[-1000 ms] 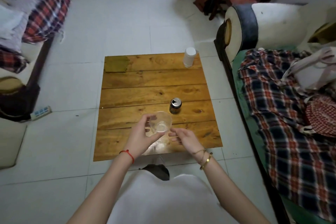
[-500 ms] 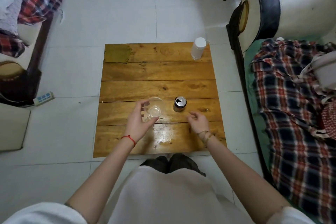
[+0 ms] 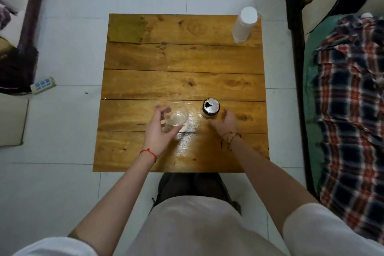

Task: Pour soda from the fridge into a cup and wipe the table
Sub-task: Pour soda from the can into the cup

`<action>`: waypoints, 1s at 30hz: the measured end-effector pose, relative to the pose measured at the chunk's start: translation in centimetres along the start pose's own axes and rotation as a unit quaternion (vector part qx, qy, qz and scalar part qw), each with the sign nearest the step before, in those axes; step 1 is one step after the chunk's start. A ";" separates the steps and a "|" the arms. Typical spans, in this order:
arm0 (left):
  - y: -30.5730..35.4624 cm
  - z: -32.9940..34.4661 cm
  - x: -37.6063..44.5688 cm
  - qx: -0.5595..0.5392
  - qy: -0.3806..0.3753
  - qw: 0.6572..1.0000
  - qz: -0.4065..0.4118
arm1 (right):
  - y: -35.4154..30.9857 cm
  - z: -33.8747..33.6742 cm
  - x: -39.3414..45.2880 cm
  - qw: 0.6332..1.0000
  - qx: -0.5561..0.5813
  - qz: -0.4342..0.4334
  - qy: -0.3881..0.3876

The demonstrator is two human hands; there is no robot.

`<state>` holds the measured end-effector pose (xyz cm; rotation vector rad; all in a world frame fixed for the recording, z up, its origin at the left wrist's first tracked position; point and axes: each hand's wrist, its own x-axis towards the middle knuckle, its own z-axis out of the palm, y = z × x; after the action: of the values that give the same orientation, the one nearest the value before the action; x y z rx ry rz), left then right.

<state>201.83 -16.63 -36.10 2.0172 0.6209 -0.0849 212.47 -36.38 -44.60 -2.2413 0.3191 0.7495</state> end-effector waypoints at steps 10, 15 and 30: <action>-4.2 2.4 2.0 -0.015 -0.004 0.999 -0.033 | 1.4 3.4 3.5 0.990 0.052 -0.113 0.066; -4.0 1.8 2.1 -0.016 0.001 0.999 -0.036 | 1.4 2.9 3.0 0.988 0.061 -0.128 0.068; 7.4 -3.8 -0.6 -0.015 0.010 0.999 0.042 | -7.1 -8.5 -7.6 0.970 0.085 -0.218 0.064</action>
<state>203.99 -16.49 -28.04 2.0145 0.5455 -0.0050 213.02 -37.50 -31.22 -2.0947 -0.0528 0.3312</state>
